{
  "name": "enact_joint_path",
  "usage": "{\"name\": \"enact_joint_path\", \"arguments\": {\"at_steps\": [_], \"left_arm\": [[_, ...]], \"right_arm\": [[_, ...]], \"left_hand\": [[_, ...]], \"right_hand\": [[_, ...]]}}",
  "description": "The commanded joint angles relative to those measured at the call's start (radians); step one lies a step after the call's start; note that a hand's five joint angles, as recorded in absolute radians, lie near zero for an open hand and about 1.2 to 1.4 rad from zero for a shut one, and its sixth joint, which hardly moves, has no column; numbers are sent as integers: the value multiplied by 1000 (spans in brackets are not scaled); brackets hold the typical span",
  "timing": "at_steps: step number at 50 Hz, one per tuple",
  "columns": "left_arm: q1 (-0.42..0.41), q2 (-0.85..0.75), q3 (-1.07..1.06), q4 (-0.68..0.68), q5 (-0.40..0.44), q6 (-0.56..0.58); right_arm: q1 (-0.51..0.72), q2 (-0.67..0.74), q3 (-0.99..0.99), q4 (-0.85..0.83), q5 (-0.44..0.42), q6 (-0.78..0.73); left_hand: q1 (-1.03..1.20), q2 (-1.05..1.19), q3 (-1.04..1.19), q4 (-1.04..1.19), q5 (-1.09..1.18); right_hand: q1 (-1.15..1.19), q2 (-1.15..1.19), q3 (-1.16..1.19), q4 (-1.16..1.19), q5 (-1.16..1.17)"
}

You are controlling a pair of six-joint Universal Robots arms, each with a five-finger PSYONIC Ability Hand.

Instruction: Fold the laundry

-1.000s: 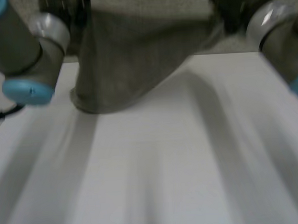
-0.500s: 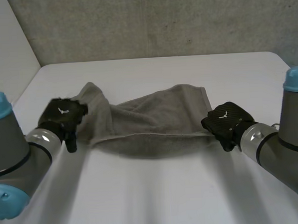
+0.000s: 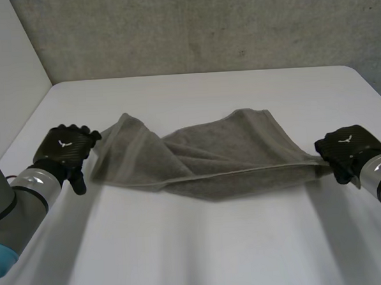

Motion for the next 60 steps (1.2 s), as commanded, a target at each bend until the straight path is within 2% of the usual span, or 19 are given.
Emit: {"name": "enact_joint_path", "arguments": {"at_steps": [1,9,19,22,28,46,60], "left_arm": [[14,-62,13,0,102,2],[8,-188,83,-3,113,1],[-7,-242,140,-5,116,-7],[-27,-255,158,-8,157,-8],[-47,-274,181,-9,213,-10],[-138,-352,252,-11,206,-10],[-161,-395,289,-25,203,-10]], "right_arm": [[-45,24,2,-35,-1,-1],[-61,44,0,-55,-1,-1],[-61,62,5,-56,-1,0],[-59,62,5,-56,-1,-1],[-56,62,9,-61,-1,-1],[-53,70,23,-73,-13,-1],[-53,81,23,-75,-13,-1]], "left_hand": [[28,30,28,29,32],[55,56,54,55,59],[99,100,98,99,103],[198,199,198,198,202],[237,238,236,237,241],[292,294,292,293,297],[536,537,536,536,540]], "right_hand": [[57,81,58,63,39],[57,81,58,63,39],[57,81,58,63,39],[57,81,58,63,39],[57,81,58,63,39],[57,81,58,63,39],[57,81,58,63,39]]}}
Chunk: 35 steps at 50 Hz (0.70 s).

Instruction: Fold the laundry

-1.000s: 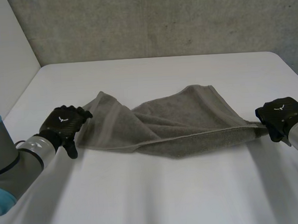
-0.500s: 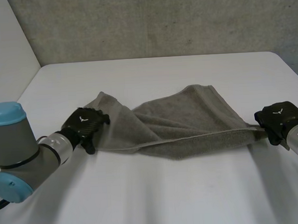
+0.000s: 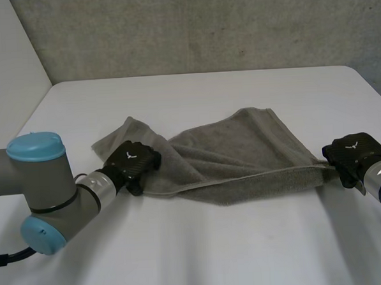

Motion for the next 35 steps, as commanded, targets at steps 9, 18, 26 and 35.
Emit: {"name": "enact_joint_path", "arguments": {"at_steps": [9,18,26,35], "left_arm": [[-12,-21,10,-15,0,0],[-12,-13,8,-75,1,-2],[-12,-12,10,-79,0,-3],[-12,-24,20,-75,0,-3]], "right_arm": [[-2,15,-2,-4,3,2],[-8,17,-2,-36,12,25],[-9,11,-19,-33,8,89],[-8,14,-10,-29,5,91]], "left_hand": [[290,290,291,292,294],[124,124,124,126,128],[29,29,30,31,33],[47,47,47,49,50]], "right_hand": [[57,67,54,63,39],[57,67,54,63,39],[57,67,54,63,39],[57,67,54,63,39]]}}
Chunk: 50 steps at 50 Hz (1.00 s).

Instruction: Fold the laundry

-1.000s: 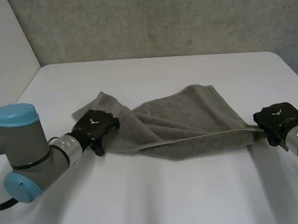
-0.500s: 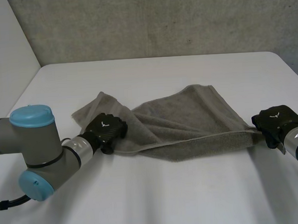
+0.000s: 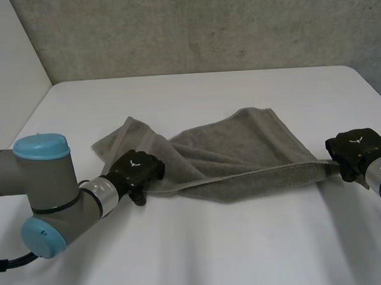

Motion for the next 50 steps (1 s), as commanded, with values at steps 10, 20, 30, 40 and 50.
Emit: {"name": "enact_joint_path", "arguments": {"at_steps": [10,20,30,40,50], "left_arm": [[-2,-29,34,6,-19,-13],[-3,-43,68,6,-37,-49],[-21,-59,105,7,-39,-66],[-31,-75,111,7,-54,-70],[-31,-76,105,3,-57,-72]], "right_arm": [[3,2,7,2,-2,-2],[-6,2,-2,-5,7,2],[-8,2,1,-4,5,2],[-8,4,4,-4,5,2],[-6,4,3,-4,4,2]], "left_hand": [[160,162,163,164,165],[263,265,266,266,268],[322,324,325,325,327],[299,301,301,302,303],[504,506,507,507,509]], "right_hand": [[57,67,54,63,39],[57,67,54,63,39],[57,67,54,63,39],[57,67,54,63,39],[57,67,54,63,39]]}}
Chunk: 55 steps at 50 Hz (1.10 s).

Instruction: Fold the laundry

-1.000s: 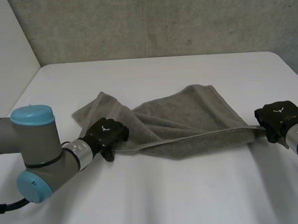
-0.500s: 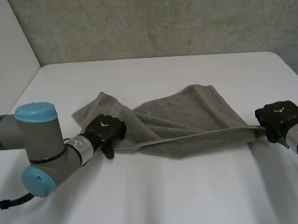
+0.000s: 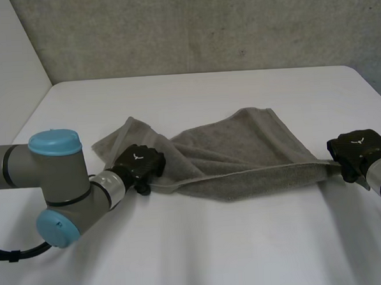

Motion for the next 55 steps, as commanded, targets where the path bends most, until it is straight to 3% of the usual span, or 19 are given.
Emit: {"name": "enact_joint_path", "arguments": {"at_steps": [1,5,10,15,19,21,23,24,29,34,43,47,55], "left_arm": [[0,9,-4,-2,-4,-3],[0,35,-4,-2,-25,-7],[3,131,-35,-1,-109,-10],[28,336,-156,-7,-135,-1],[40,445,-240,-9,-137,16],[48,501,-280,-15,-137,36],[72,648,-364,-56,-137,107],[72,648,-365,-56,-137,108],[112,915,-469,-273,-137,312],[111,1048,-495,-413,-135,369],[120,1058,-521,-430,-137,375],[123,966,-521,-362,-139,375],[126,738,-515,-150,-139,376]], "right_arm": [[1,-1,-1,0,-1,0],[5,-15,-1,6,3,11],[5,-62,-1,14,1,21],[7,-169,-4,61,-8,17],[7,-230,-10,135,-42,-3],[5,-280,-27,246,-101,-52],[1,-304,-34,312,-132,-96],[-1,-327,-36,378,-158,-151],[-3,-374,-30,546,-185,-346],[-1,-426,-39,638,-195,-423],[-3,-441,-57,626,-203,-420],[1,-423,-59,600,-200,-419],[16,-240,-93,551,-188,-376]], "left_hand": [[632,631,632,632,630],[655,654,655,655,653],[655,654,655,655,653],[655,654,655,655,653],[655,654,655,655,653],[655,654,655,655,653],[655,654,655,655,653],[655,654,655,655,653],[655,654,655,655,653],[655,654,655,655,653],[655,654,655,655,653],[655,654,655,655,653],[655,654,655,655,653]], "right_hand": [[57,67,54,54,39],[57,67,54,54,39],[57,67,54,54,39],[57,67,54,54,39],[57,67,54,54,39],[57,67,54,54,39],[57,67,54,54,39],[57,67,54,54,39],[57,67,54,54,39],[57,67,54,54,39],[57,67,54,54,39],[57,67,54,54,39],[57,67,54,54,39]]}}
